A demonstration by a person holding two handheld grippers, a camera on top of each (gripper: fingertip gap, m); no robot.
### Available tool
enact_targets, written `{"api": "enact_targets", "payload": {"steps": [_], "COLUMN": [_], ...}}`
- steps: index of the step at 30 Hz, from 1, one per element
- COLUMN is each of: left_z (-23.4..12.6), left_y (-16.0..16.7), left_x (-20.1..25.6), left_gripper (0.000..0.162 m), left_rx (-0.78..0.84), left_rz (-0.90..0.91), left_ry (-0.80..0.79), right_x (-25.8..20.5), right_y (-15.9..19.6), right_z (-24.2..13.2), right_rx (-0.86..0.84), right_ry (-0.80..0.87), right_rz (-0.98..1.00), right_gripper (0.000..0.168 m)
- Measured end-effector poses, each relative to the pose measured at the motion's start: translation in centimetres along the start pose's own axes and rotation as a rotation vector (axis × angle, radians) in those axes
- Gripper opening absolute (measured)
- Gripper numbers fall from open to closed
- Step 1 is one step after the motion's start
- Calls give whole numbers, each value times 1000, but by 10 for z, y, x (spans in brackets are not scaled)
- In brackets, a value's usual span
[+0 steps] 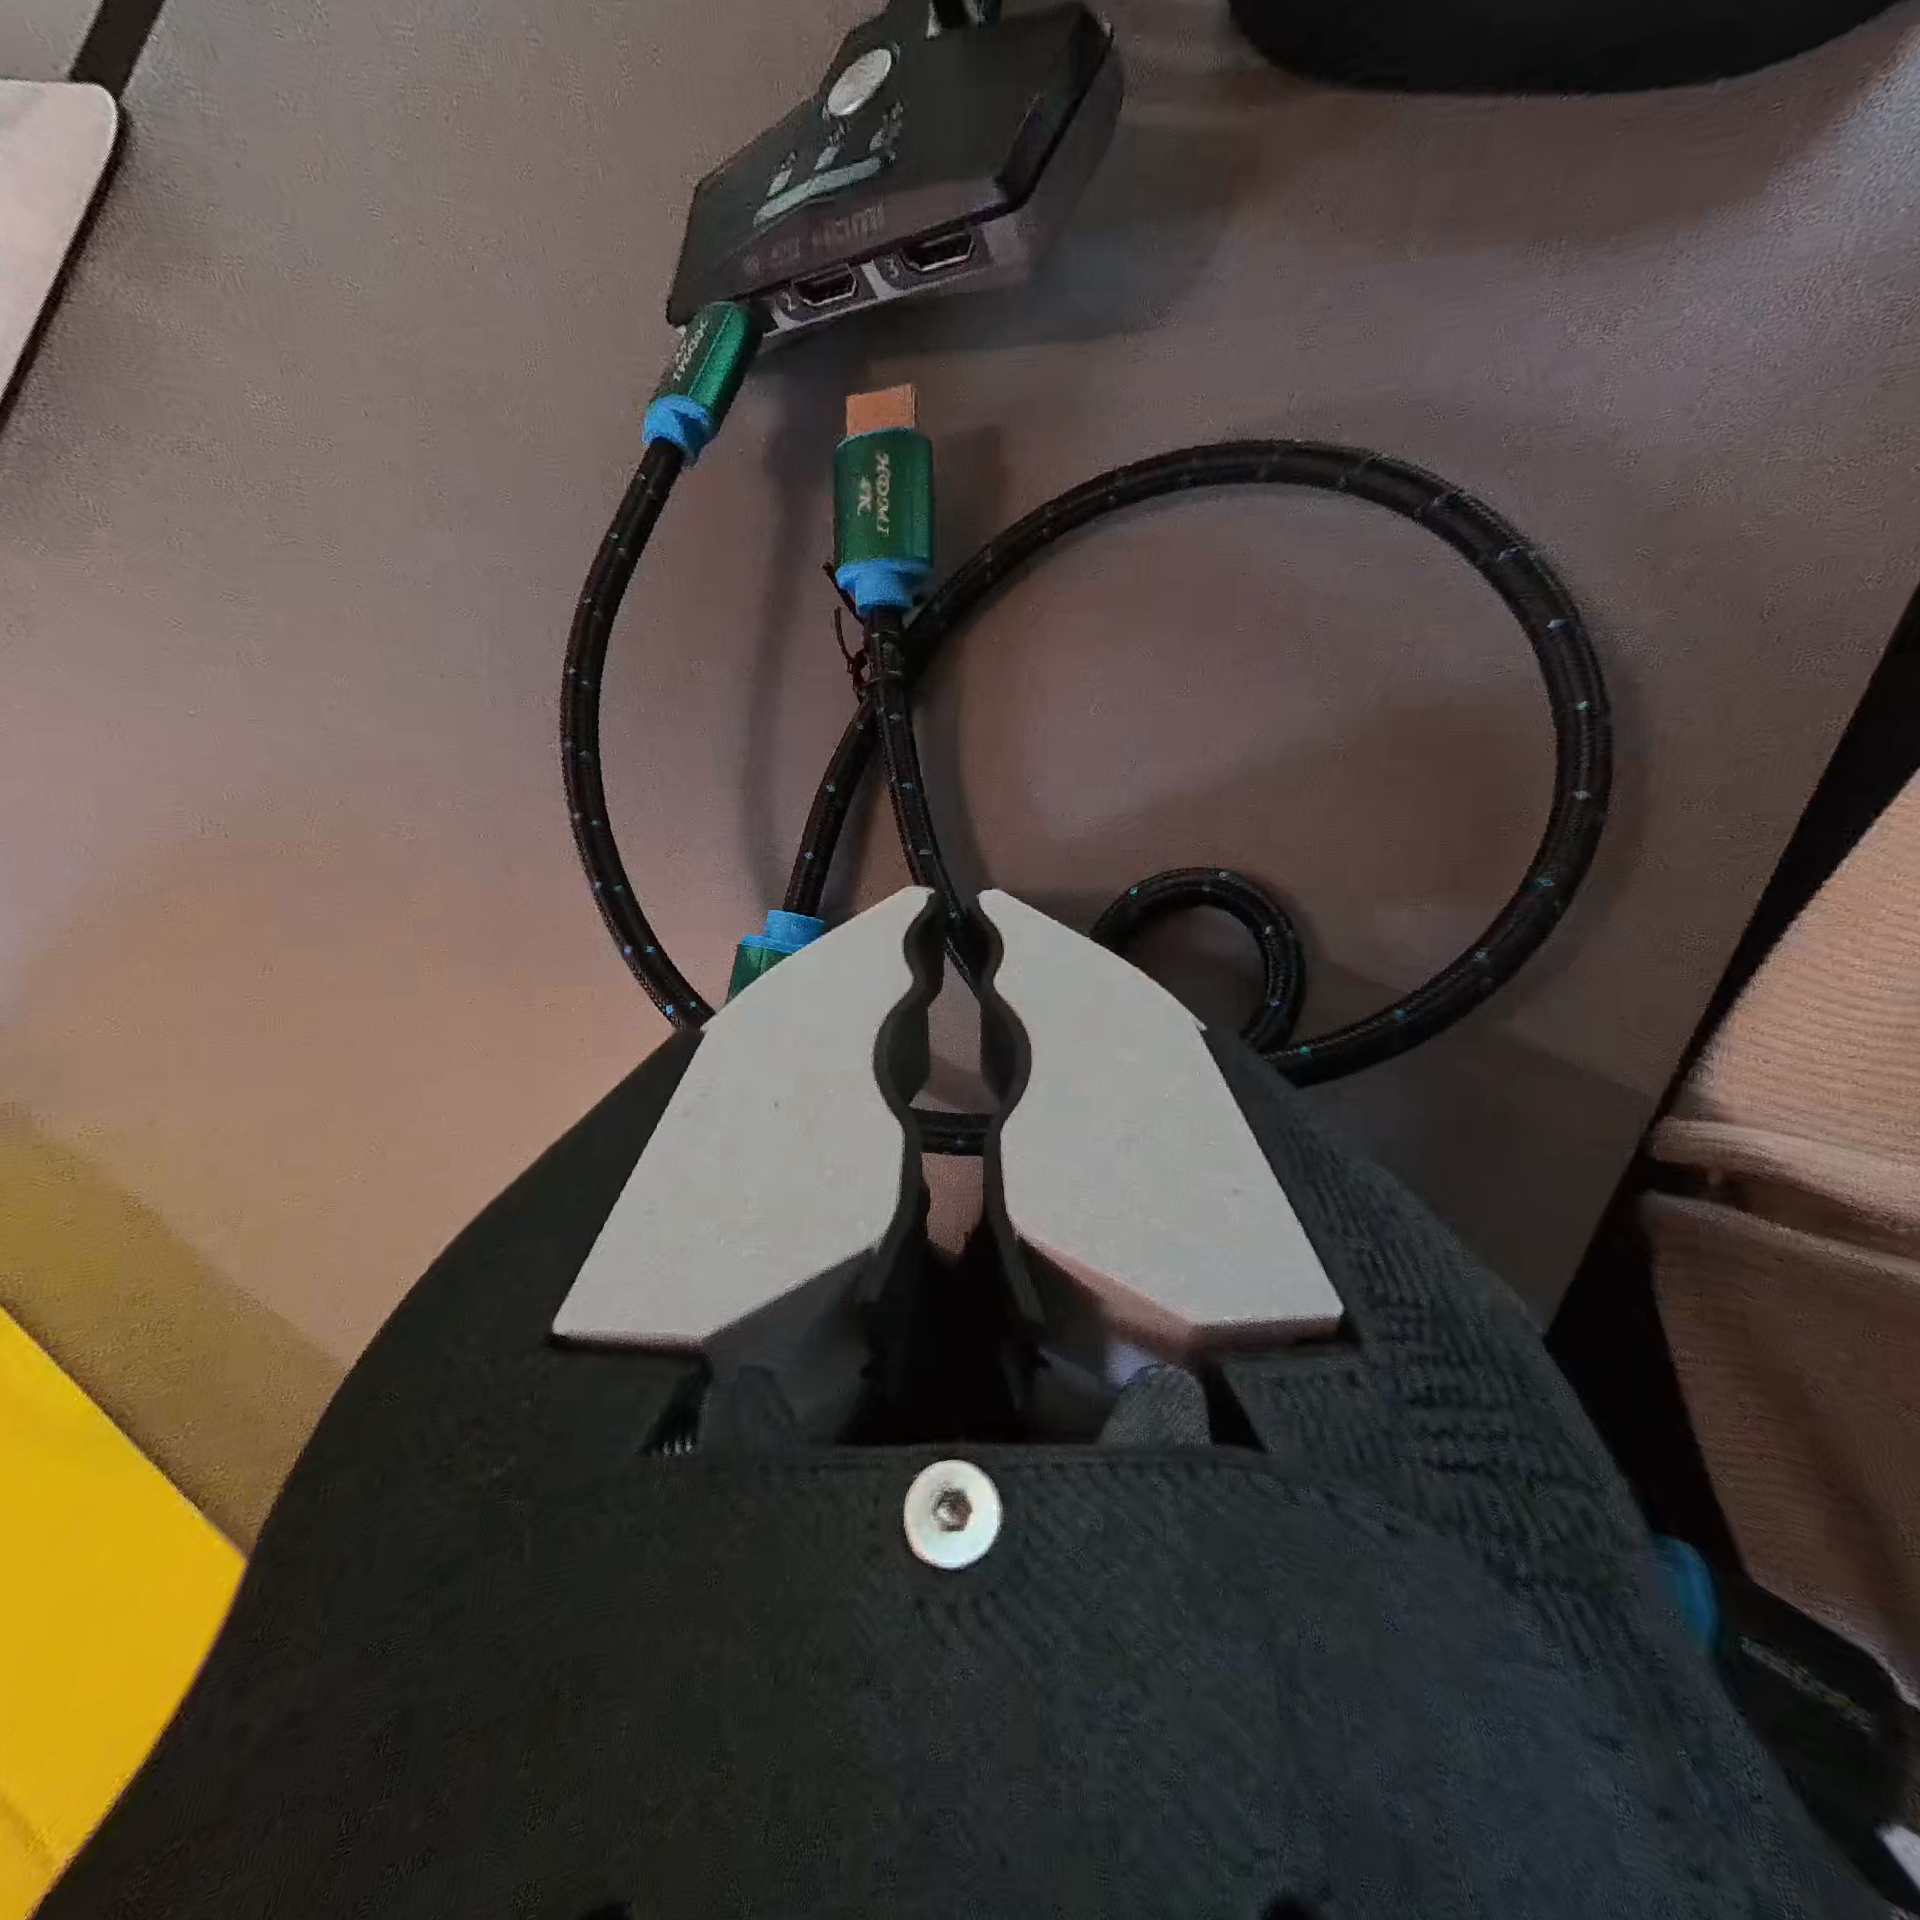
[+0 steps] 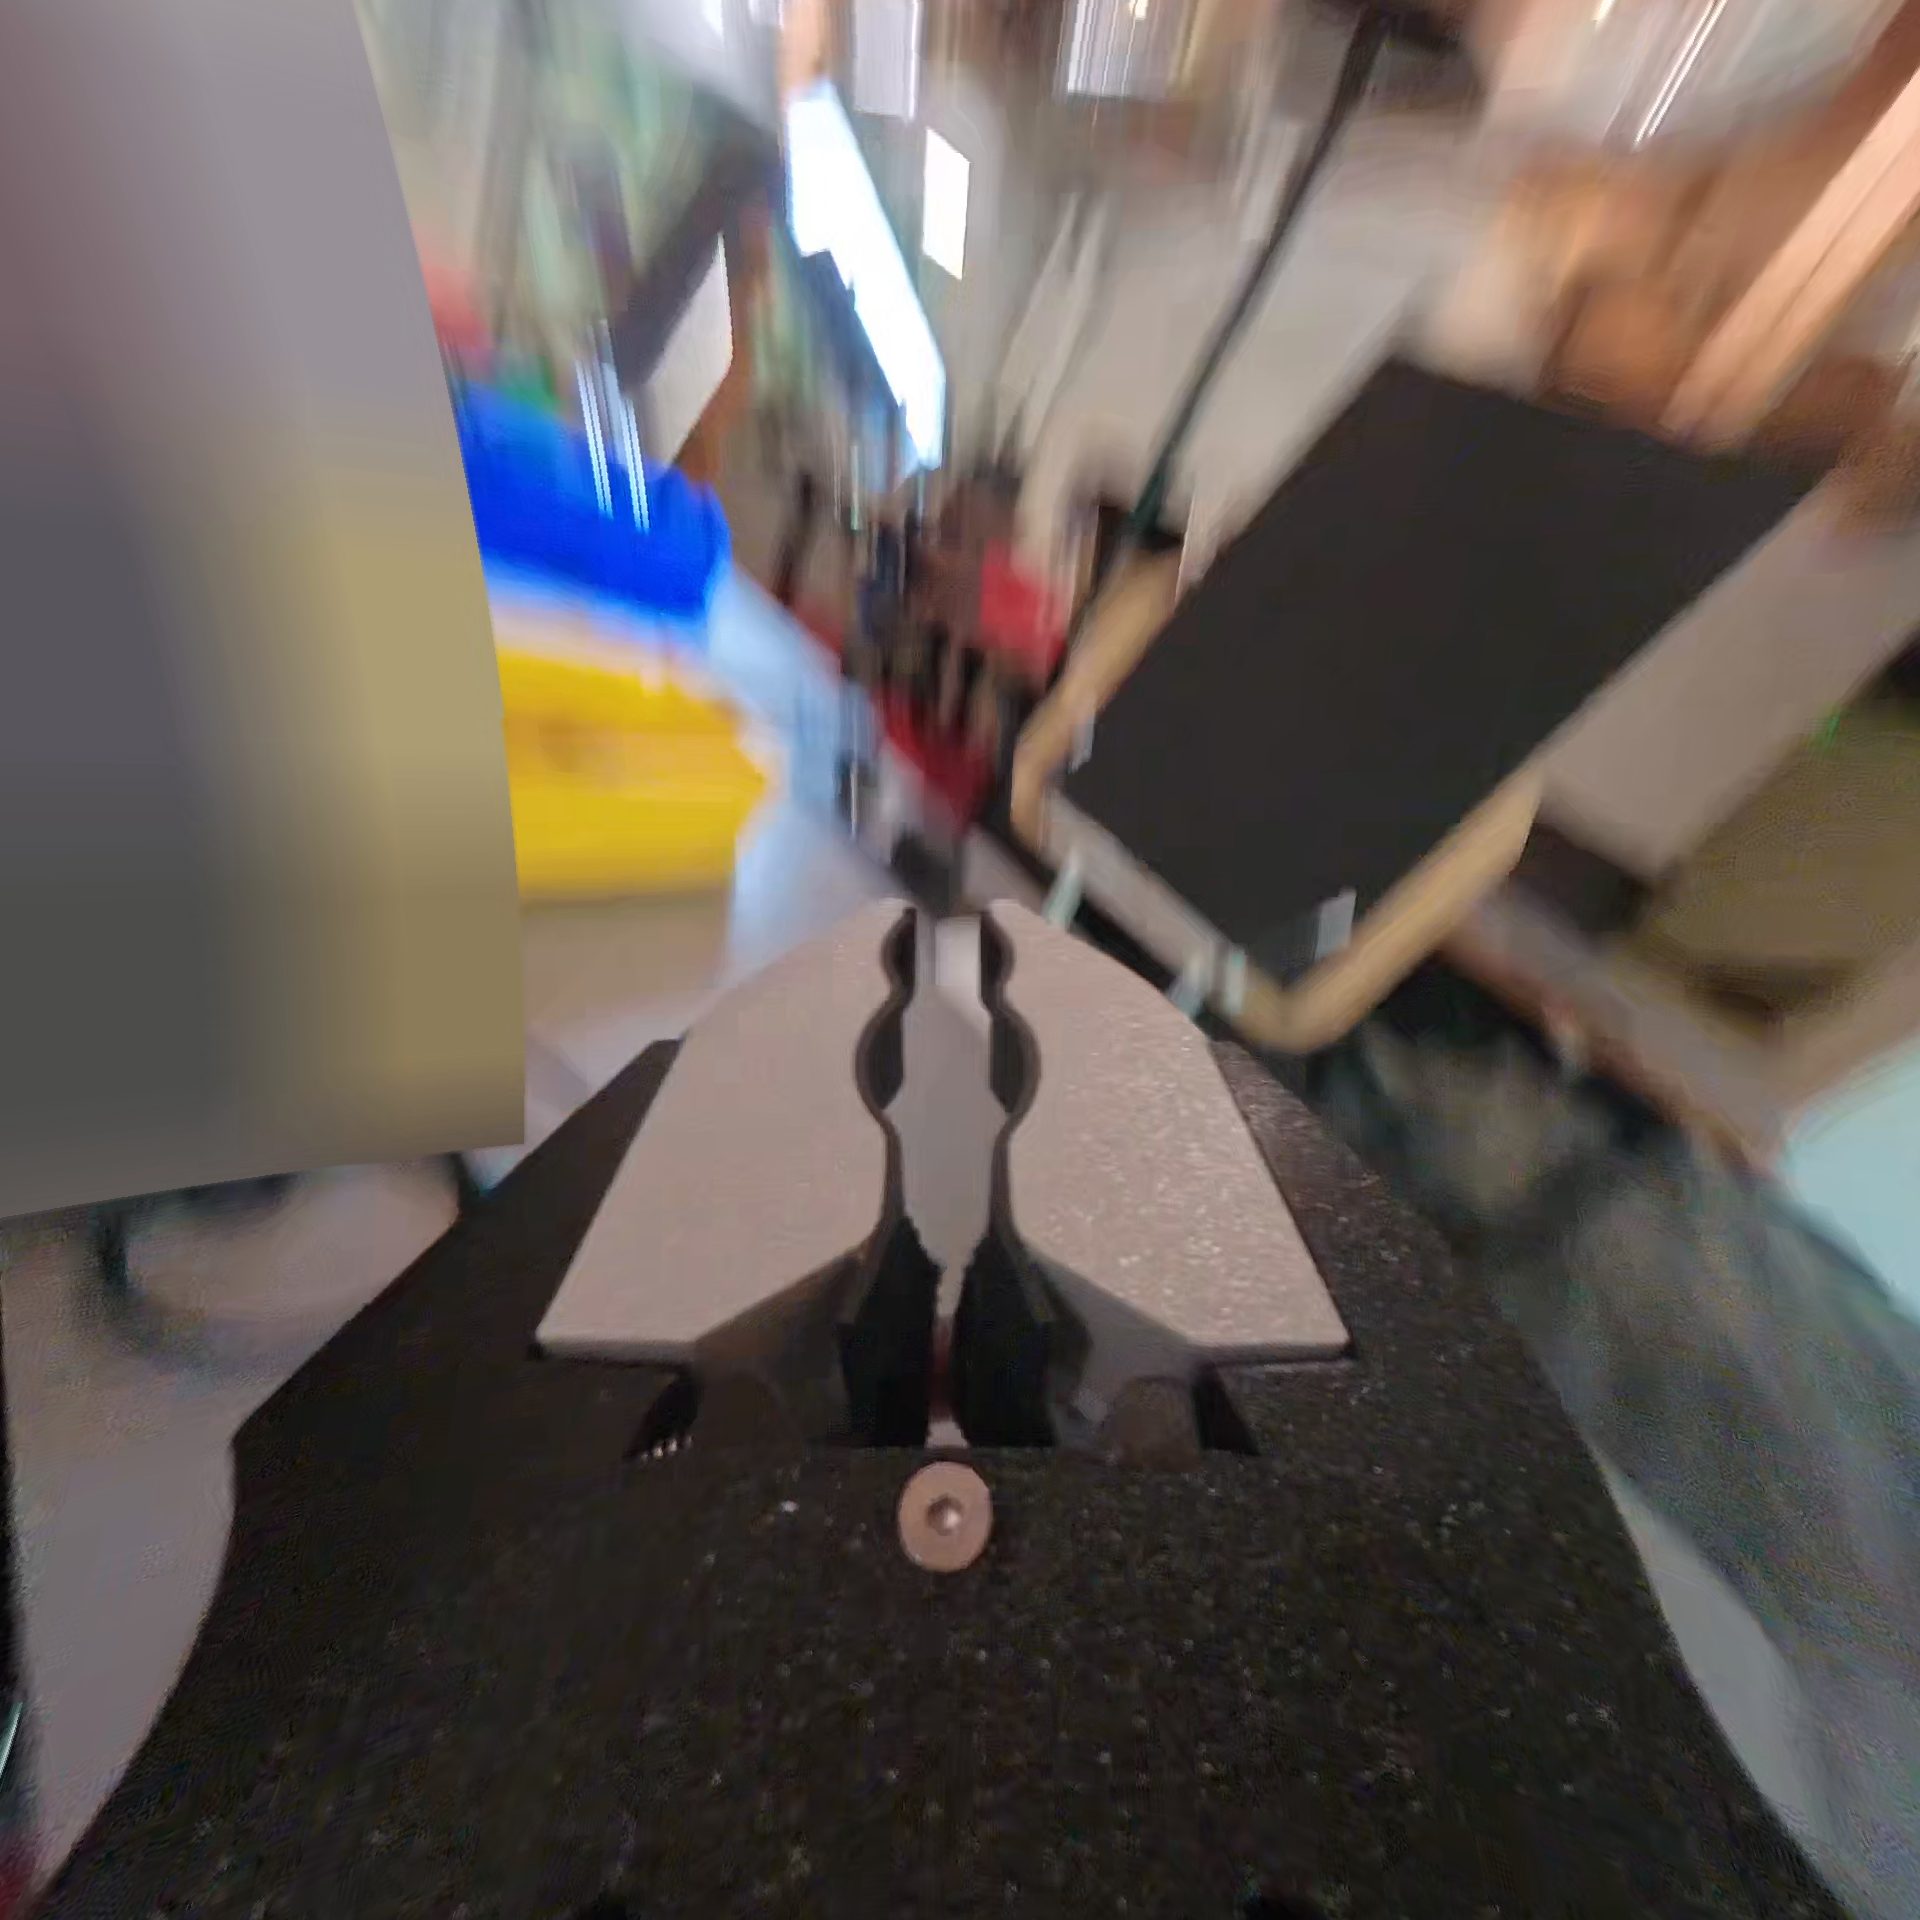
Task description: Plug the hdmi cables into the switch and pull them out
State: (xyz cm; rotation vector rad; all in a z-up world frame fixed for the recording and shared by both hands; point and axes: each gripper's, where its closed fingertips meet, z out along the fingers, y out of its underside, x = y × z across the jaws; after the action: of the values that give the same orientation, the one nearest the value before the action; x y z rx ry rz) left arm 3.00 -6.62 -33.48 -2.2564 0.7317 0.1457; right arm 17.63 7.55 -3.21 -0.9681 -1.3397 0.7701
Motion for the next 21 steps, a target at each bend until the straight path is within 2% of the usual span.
{"api": "enact_targets", "payload": {"steps": [1,2,5,8,11,14,17,19,20,21], "left_z": [0,-2,-4,-4,-5,-9,-13,-16,-17,-19], "left_y": [0,-1,-1,-1,-3,-6,-10,-12,-14,-18], "left_x": [0,1,5,6,3,-1,-4,-8,-11,-15], "left_gripper": [4,4,0,1,1,2,4,9,16,21], "left_rx": [16,29,45,56,76,119,161,186,200,226], "left_rz": [8,32,97,119,94,49,19,-9,-26,-44], "left_ry": [3,6,3,-12,-18,-23,-23,-36,-44,-57], "right_x": [-8,-28,-106,-159,-184,-192,-199,-205,-206,-208], "right_y": [38,66,117,146,171,190,210,224,232,237], "right_z": [10,18,42,63,81,103,122,127,128,127], "right_rx": [-238,-362,-481,-521,-576,-596,-635,-674,-696,-717], "right_ry": [-16,-88,-394,-620,-795,-878,-935,-973,-985,-995], "right_rz": [-75,-164,-259,-377,-481,-587,-599,-598,-603,-613], "right_gripper": [24,36,39,40,36,33,32,34,32,22]}}
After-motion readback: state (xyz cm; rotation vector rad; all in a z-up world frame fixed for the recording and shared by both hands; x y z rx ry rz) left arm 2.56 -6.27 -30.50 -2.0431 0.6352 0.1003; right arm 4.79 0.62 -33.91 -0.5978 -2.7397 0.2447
